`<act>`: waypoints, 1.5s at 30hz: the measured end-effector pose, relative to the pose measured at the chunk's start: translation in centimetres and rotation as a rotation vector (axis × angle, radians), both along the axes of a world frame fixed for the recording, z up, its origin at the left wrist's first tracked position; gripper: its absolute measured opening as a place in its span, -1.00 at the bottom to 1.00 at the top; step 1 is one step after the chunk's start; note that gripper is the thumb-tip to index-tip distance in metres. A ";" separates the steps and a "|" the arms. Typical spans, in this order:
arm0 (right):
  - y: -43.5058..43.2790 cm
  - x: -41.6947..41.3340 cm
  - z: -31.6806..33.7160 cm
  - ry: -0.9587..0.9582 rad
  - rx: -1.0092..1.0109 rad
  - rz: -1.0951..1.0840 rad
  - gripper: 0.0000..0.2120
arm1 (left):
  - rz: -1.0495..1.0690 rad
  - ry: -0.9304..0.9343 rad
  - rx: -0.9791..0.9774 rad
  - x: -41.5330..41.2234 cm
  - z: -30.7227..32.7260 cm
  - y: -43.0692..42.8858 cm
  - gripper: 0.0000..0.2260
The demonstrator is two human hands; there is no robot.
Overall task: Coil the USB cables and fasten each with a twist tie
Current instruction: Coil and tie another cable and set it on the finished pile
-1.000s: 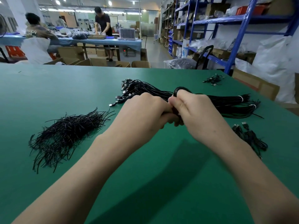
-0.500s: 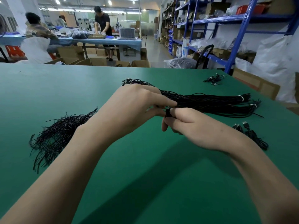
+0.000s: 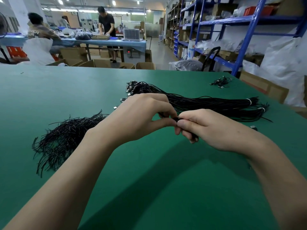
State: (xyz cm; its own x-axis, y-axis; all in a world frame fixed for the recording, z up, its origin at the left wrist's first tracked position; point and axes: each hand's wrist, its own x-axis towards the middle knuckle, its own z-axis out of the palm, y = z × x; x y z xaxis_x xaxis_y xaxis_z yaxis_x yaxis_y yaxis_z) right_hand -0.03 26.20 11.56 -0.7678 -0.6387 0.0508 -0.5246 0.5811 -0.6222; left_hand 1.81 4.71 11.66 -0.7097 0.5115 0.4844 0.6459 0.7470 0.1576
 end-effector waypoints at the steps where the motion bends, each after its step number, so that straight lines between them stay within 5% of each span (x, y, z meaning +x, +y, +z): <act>1: -0.1 0.0 0.0 0.053 0.026 -0.013 -0.72 | 0.004 -0.016 -0.005 -0.1 -0.1 -0.1 -0.75; 5: -0.2 -0.3 0.1 0.319 0.254 0.014 -0.71 | 0.002 -0.089 -0.011 -0.3 -0.3 -0.2 -0.76; 13: 0.4 0.3 0.5 0.128 0.214 0.040 -0.71 | -0.169 -0.750 0.265 -0.3 -0.9 -0.6 -0.84; 26: 0.3 0.5 0.7 0.140 0.215 0.046 -0.66 | -0.318 -0.999 0.457 -1.0 -3.6 -0.2 -0.78; 34: 1.3 -0.3 1.6 0.451 0.189 -0.064 -0.54 | -0.279 -0.829 0.670 -1.5 -4.2 1.0 -0.80; 38: 1.9 -0.3 2.0 0.685 -0.195 -0.360 -0.64 | -0.113 -0.577 0.873 -1.9 -3.9 1.2 -0.81; 40: 2.1 -0.6 1.9 0.528 -0.385 -0.482 -0.58 | -0.040 -0.426 0.971 -2.0 -3.9 1.7 -0.82; 45: 0.2 -1.1 -0.1 -0.262 -0.397 -0.433 -0.20 | 0.003 -0.162 0.944 -1.6 -4.2 3.4 -0.89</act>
